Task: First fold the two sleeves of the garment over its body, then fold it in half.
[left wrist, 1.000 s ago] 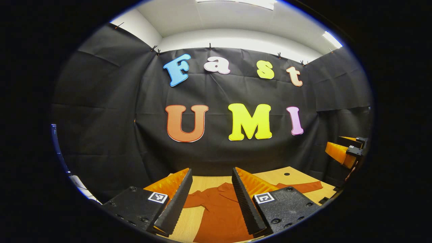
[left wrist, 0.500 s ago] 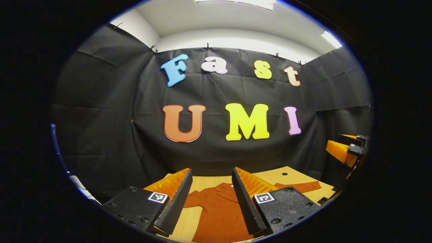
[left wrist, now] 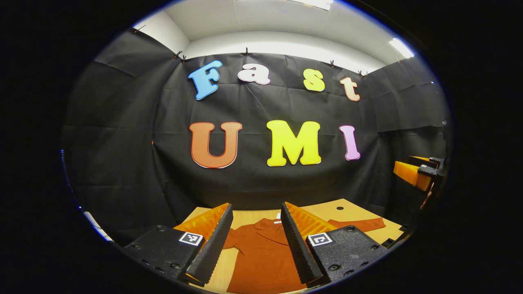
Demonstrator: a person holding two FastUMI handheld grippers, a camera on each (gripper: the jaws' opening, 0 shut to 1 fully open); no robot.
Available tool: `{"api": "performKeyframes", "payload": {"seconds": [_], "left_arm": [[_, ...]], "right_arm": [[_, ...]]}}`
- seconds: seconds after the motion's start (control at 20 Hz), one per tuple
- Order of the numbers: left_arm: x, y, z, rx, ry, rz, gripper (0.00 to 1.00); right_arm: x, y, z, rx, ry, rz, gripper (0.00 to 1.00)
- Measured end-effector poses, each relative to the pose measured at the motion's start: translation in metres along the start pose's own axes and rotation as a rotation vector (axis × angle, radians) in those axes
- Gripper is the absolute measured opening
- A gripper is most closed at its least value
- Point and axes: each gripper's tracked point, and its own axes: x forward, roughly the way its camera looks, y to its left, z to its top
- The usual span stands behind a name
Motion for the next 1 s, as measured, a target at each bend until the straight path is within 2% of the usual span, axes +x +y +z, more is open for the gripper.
{"api": "performKeyframes", "payload": {"seconds": [0.3, 0.6, 0.75, 1.0], "left_arm": [[0.01, -0.015, -0.007, 0.005, 0.019, -0.001, 0.78], [0.02, -0.042, -0.017, 0.012, 0.049, -0.013, 0.78], [0.027, -0.054, -0.023, 0.015, 0.069, -0.01, 0.78], [0.041, -0.07, -0.032, 0.04, 0.1, 0.004, 0.78]], "right_arm": [[0.037, -0.09, -0.013, 0.035, 0.053, -0.132, 0.95], [0.071, -0.169, -0.059, 0.033, 0.176, -0.202, 0.95], [0.092, -0.203, -0.094, 0.031, 0.251, -0.224, 0.95], [0.13, -0.251, -0.186, 0.04, 0.451, -0.244, 0.96]]}}
